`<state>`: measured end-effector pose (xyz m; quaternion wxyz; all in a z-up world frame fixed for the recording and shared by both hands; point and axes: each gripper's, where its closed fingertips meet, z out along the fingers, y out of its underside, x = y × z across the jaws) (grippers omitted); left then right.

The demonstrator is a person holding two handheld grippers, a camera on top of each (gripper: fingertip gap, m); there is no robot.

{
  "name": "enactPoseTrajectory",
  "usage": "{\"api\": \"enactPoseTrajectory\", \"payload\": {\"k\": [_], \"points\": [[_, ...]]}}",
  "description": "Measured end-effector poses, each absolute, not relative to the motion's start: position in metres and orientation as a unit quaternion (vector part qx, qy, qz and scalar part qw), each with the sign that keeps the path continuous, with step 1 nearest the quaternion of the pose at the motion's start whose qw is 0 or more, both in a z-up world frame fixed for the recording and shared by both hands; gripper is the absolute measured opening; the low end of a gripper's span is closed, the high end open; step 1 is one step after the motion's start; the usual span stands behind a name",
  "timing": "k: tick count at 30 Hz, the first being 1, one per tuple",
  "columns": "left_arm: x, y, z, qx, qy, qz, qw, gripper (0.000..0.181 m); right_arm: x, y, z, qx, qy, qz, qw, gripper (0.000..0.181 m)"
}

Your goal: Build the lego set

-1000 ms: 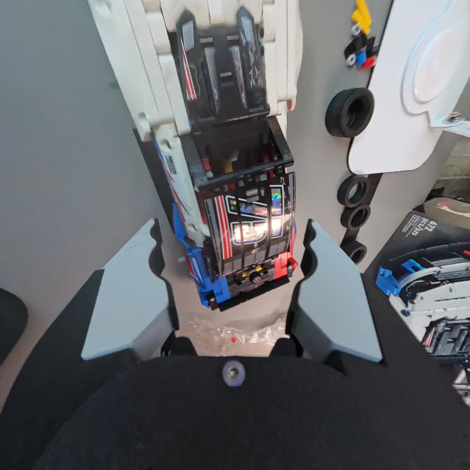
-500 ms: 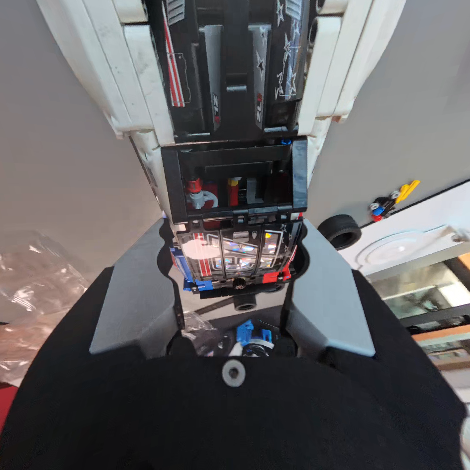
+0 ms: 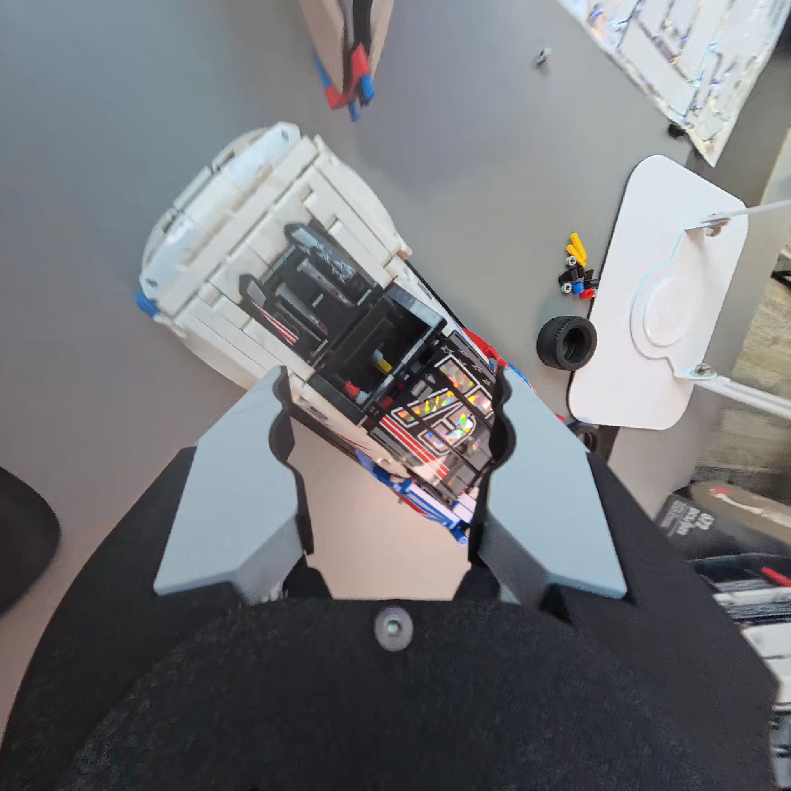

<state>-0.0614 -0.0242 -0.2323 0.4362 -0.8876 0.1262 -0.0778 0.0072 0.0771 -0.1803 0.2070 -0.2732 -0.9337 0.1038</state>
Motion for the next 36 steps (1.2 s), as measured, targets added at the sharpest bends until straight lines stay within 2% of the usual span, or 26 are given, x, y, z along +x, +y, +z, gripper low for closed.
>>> {"api": "enactPoseTrajectory", "payload": {"k": [6,8,13,19,22,24,36], "points": [[-0.053,-0.023,-0.238,-0.894,0.120,-0.069,0.426,0.005,0.028,0.047,-0.165,-0.465,-0.808,0.230,0.278,0.080],[-0.053,-0.022,-0.241,-0.897,0.121,-0.054,0.422,0.005,0.038,0.038,-0.169,-0.531,-0.755,0.249,0.293,0.082],[-0.050,-0.017,-0.244,-0.899,0.115,-0.029,0.422,0.005,0.053,0.017,-0.205,-0.614,-0.682,0.237,0.319,0.111],[-0.049,-0.017,-0.248,-0.902,0.107,0.000,0.418,0.005,0.039,0.001,-0.222,-0.549,-0.736,0.142,0.370,0.107],[-0.048,-0.019,-0.248,-0.901,0.107,0.007,0.420,0.005,0.035,0.003,-0.233,-0.529,-0.761,0.116,0.356,0.097],[-0.048,-0.020,-0.248,-0.901,0.105,0.011,0.421,0.005,0.037,0.009,-0.231,-0.502,-0.777,0.095,0.367,0.083],[-0.029,-0.027,-0.249,-0.899,0.108,0.004,0.425,0.005,0.050,0.020,-0.231,-0.454,-0.805,0.115,0.362,0.082]]}}
